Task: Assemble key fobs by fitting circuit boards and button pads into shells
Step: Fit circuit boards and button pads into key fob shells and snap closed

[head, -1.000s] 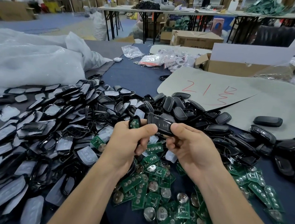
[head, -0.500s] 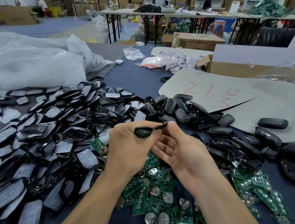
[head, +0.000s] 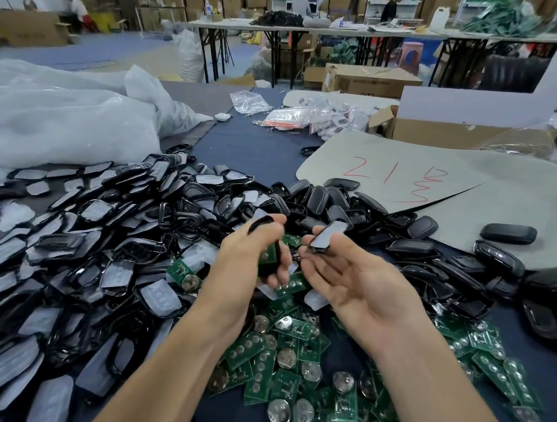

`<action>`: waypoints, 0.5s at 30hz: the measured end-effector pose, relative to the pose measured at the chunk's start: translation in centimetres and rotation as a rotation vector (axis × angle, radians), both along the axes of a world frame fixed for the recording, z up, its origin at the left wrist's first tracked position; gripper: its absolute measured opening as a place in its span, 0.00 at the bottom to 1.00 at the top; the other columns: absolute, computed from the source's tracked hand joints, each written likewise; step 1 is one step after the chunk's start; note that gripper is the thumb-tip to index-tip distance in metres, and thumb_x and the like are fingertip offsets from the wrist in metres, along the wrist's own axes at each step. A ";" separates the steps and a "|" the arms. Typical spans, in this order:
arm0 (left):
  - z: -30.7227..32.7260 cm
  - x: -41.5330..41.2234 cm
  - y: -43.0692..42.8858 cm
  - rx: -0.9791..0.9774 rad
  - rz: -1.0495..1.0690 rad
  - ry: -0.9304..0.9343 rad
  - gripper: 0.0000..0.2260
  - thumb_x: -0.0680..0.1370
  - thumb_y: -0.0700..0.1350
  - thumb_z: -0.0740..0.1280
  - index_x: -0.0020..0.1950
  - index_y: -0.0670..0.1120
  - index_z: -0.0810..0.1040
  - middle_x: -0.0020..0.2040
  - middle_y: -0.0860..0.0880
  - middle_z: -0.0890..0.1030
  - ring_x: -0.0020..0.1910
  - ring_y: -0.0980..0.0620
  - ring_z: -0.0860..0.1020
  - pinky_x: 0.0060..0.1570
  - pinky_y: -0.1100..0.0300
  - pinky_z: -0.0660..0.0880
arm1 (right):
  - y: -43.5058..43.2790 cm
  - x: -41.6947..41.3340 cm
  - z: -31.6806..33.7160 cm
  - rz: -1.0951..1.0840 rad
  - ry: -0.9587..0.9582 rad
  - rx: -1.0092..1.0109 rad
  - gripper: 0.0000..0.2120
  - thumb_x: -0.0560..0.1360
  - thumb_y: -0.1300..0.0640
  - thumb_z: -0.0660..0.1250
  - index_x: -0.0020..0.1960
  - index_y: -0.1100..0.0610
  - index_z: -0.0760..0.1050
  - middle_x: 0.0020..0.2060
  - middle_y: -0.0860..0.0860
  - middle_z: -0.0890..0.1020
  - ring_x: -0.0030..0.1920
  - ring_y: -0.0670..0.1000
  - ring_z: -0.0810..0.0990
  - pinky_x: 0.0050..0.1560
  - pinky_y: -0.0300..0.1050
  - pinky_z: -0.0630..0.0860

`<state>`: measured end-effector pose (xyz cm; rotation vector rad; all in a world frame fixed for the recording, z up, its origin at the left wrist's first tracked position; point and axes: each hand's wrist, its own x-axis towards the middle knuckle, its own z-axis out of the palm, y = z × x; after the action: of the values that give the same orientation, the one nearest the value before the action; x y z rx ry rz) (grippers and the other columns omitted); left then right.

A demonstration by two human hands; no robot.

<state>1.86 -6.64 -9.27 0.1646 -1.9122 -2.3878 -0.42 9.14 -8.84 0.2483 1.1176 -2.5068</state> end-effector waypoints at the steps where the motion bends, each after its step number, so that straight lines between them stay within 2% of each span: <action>1: 0.0 -0.1 0.0 0.025 0.008 -0.006 0.15 0.75 0.48 0.63 0.58 0.46 0.80 0.36 0.45 0.81 0.31 0.50 0.77 0.29 0.61 0.73 | 0.1 0.0 0.0 0.015 0.016 0.024 0.10 0.79 0.61 0.67 0.56 0.63 0.83 0.49 0.60 0.87 0.45 0.54 0.87 0.50 0.47 0.86; 3: -0.2 -0.1 0.0 -0.022 0.065 0.018 0.12 0.76 0.43 0.60 0.54 0.45 0.80 0.39 0.45 0.84 0.36 0.49 0.81 0.35 0.60 0.78 | 0.0 0.1 -0.1 0.057 0.068 0.082 0.10 0.80 0.62 0.66 0.57 0.61 0.83 0.51 0.60 0.87 0.48 0.55 0.87 0.49 0.46 0.85; 5: -0.3 0.0 0.1 -0.098 0.138 0.030 0.12 0.80 0.40 0.59 0.50 0.47 0.82 0.42 0.47 0.86 0.43 0.49 0.84 0.46 0.57 0.82 | -0.3 0.4 -0.1 0.074 0.128 0.141 0.09 0.80 0.63 0.66 0.56 0.60 0.84 0.51 0.59 0.87 0.50 0.54 0.87 0.50 0.46 0.85; 6: -0.2 -0.1 0.0 -0.128 0.165 0.030 0.13 0.81 0.39 0.59 0.48 0.49 0.83 0.44 0.48 0.86 0.47 0.48 0.85 0.52 0.54 0.81 | -0.4 0.5 -0.1 0.064 0.155 0.172 0.08 0.80 0.63 0.67 0.55 0.59 0.85 0.50 0.59 0.87 0.49 0.53 0.87 0.50 0.46 0.85; 8: 0.0 -0.2 -0.1 -0.177 0.197 0.022 0.15 0.81 0.37 0.61 0.47 0.51 0.85 0.48 0.50 0.87 0.53 0.47 0.85 0.57 0.50 0.80 | -0.7 0.7 -0.1 0.027 0.214 0.246 0.08 0.80 0.64 0.68 0.54 0.58 0.86 0.49 0.58 0.87 0.48 0.51 0.86 0.51 0.46 0.85; 12: 0.4 -0.2 -0.3 -0.184 0.178 -0.031 0.16 0.80 0.35 0.63 0.51 0.53 0.87 0.50 0.49 0.89 0.54 0.47 0.86 0.60 0.45 0.81 | -1.3 1.0 -0.4 -0.035 0.387 0.465 0.11 0.79 0.65 0.70 0.55 0.52 0.86 0.49 0.54 0.88 0.52 0.51 0.87 0.55 0.45 0.84; 15: 0.4 0.0 -0.5 -0.270 0.218 -0.036 0.13 0.74 0.40 0.72 0.48 0.59 0.89 0.44 0.53 0.89 0.44 0.54 0.86 0.49 0.53 0.82 | -1.6 1.2 -0.5 -0.028 0.478 0.597 0.13 0.77 0.64 0.72 0.53 0.47 0.86 0.48 0.46 0.89 0.53 0.48 0.87 0.60 0.49 0.82</action>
<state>1.91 -7.11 -8.86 0.3778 -2.0869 -1.9831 0.77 7.53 -9.38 -0.1974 2.0526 -2.2433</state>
